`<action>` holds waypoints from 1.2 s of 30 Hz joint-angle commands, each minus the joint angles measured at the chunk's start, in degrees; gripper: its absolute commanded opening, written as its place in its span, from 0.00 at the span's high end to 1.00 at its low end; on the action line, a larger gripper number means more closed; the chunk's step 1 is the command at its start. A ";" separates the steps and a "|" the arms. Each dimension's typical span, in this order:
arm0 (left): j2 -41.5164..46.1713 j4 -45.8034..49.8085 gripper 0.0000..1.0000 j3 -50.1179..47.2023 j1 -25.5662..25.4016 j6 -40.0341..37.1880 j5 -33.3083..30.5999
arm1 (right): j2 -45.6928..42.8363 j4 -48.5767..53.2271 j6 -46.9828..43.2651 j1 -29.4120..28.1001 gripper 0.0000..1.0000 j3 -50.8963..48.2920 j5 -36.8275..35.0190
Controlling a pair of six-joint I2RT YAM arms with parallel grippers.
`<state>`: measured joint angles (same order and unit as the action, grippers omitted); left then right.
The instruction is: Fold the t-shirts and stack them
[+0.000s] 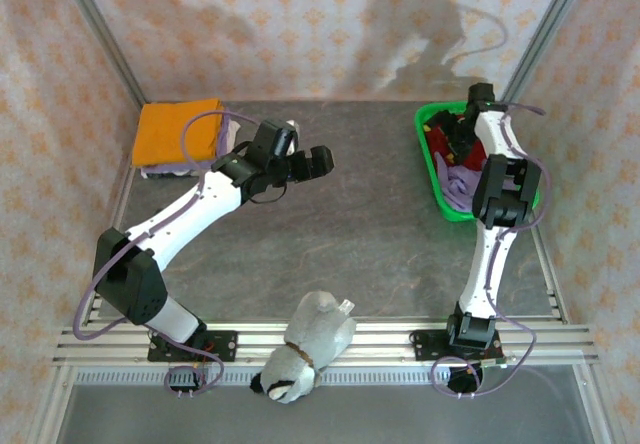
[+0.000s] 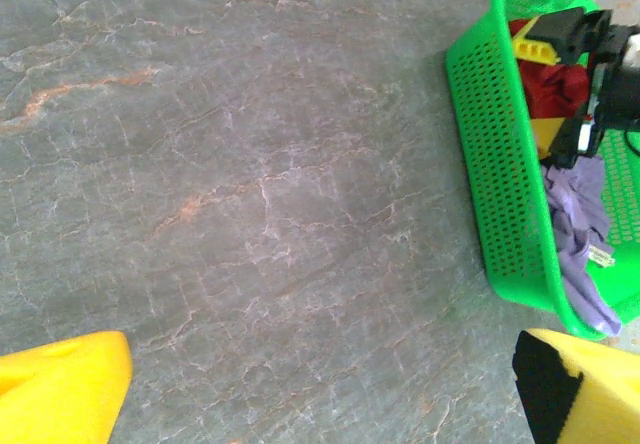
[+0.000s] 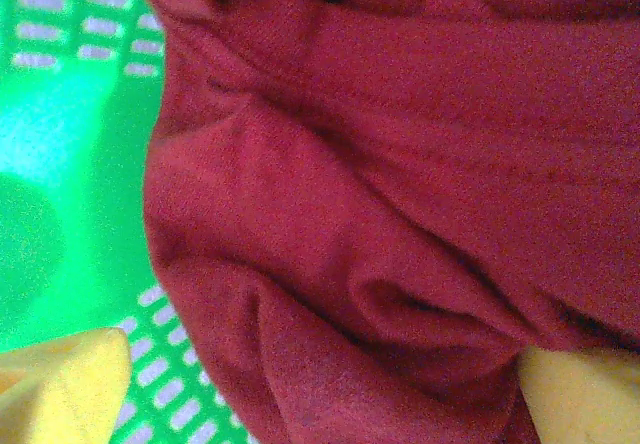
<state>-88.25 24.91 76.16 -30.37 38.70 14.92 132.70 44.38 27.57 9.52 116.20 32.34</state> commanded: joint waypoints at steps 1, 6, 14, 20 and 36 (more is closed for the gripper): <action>0.06 1.05 0.01 -0.58 -0.57 0.63 -0.48 | 1.84 3.66 -0.84 0.98 0.01 3.66 -0.57; -1.38 2.61 0.01 2.15 -1.31 0.12 -0.09 | -0.65 8.80 -2.30 0.90 0.00 6.66 -0.15; -1.67 3.93 0.01 3.28 -4.01 -0.82 -0.36 | -17.82 18.87 -8.95 0.92 0.01 -6.73 -11.67; -5.95 -0.29 0.01 4.92 -7.48 0.02 0.18 | -24.73 22.70 -14.51 0.15 0.05 -16.17 -17.77; -6.90 -2.80 0.05 3.24 -9.80 1.83 1.00 | -28.09 16.79 -13.51 -1.73 0.83 -23.55 -18.32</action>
<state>-97.71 24.18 81.06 -39.40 39.33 16.05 107.61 61.08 14.11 8.60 91.53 17.56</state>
